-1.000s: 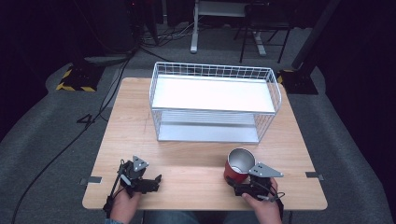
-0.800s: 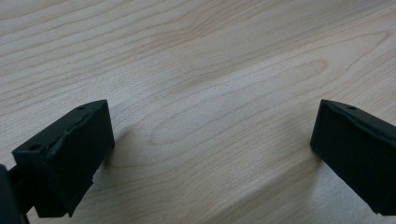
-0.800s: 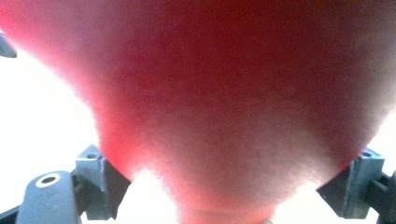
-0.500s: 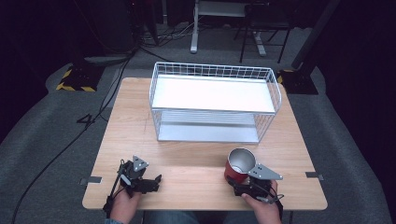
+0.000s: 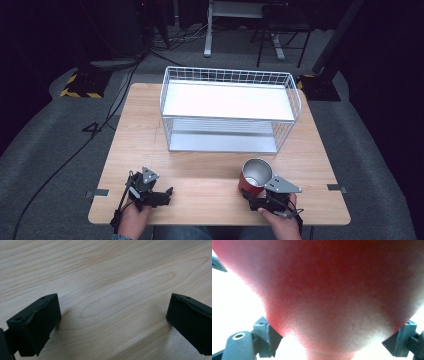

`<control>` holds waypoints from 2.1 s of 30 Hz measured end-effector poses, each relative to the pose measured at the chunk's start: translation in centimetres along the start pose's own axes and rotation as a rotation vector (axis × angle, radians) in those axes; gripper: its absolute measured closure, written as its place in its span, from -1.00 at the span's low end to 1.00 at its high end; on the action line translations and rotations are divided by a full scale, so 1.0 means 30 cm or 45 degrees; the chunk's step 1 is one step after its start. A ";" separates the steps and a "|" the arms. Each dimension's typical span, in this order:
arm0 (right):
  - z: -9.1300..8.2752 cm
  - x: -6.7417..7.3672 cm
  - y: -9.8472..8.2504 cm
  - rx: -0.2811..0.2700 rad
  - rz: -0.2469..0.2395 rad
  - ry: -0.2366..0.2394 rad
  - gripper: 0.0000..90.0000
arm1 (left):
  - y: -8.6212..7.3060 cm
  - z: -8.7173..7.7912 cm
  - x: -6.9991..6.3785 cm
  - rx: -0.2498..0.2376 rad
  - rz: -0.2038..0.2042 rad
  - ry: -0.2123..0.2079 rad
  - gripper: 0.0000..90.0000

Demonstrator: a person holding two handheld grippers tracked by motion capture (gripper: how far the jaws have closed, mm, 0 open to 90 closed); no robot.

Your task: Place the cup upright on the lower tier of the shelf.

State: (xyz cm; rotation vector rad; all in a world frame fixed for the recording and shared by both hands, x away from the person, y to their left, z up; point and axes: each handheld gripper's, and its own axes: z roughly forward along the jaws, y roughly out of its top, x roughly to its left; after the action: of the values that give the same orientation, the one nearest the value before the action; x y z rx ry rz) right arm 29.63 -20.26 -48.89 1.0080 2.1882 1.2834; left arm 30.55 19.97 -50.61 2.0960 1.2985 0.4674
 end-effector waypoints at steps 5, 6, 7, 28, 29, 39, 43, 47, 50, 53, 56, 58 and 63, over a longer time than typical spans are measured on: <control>0.002 -0.010 0.036 -0.006 0.012 0.002 -0.61 | 0.000 0.000 0.000 0.000 -0.001 0.000 -1.00; 0.005 -0.014 0.042 -0.004 0.018 0.005 -0.61 | 0.000 0.000 0.000 -0.001 -0.003 0.000 -1.00; 0.008 -0.018 0.048 -0.001 0.018 0.006 -0.61 | 0.000 0.000 0.000 0.000 -0.001 0.000 -1.00; 0.143 -0.088 0.184 0.066 0.044 -0.027 -0.61 | 0.000 0.000 0.000 -0.001 -0.002 0.000 -1.00; 0.152 -0.090 0.192 0.070 0.045 -0.035 -0.61 | 0.000 0.000 0.000 -0.001 -0.001 0.000 -1.00; 0.224 -0.110 0.251 0.070 0.067 -0.050 -0.61 | 0.000 0.000 0.001 -0.002 -0.011 0.011 -1.00; 0.254 -0.117 0.280 0.061 0.072 -0.060 -0.61 | 0.000 0.001 0.001 0.000 -0.019 0.018 -1.00; 0.285 -0.122 0.302 0.044 0.079 -0.068 -0.61 | 0.003 0.003 0.002 -0.003 -0.028 0.025 -1.00; 0.308 -0.126 0.312 0.040 0.079 -0.076 -0.61 | 0.003 0.003 0.001 -0.002 -0.038 0.027 -1.00; 0.335 -0.129 0.320 0.029 0.096 -0.084 -0.61 | 0.002 0.004 0.001 -0.005 -0.043 0.033 -1.00; 0.361 -0.128 0.329 0.023 0.098 -0.099 -0.61 | 0.003 0.003 0.002 -0.004 -0.043 0.033 -1.00; 0.370 -0.127 0.331 0.017 0.100 -0.103 -0.61 | 0.002 0.004 0.001 -0.005 -0.043 0.034 -1.00; 0.415 -0.121 0.342 0.014 0.086 -0.132 -0.61 | 0.003 0.003 0.002 -0.003 -0.041 0.035 -1.00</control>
State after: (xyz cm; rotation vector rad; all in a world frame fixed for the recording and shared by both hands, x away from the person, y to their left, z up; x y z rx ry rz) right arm 44.04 -12.62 -46.14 1.1359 2.1016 1.2211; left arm 30.69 19.97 -50.63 2.0707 1.3445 0.4855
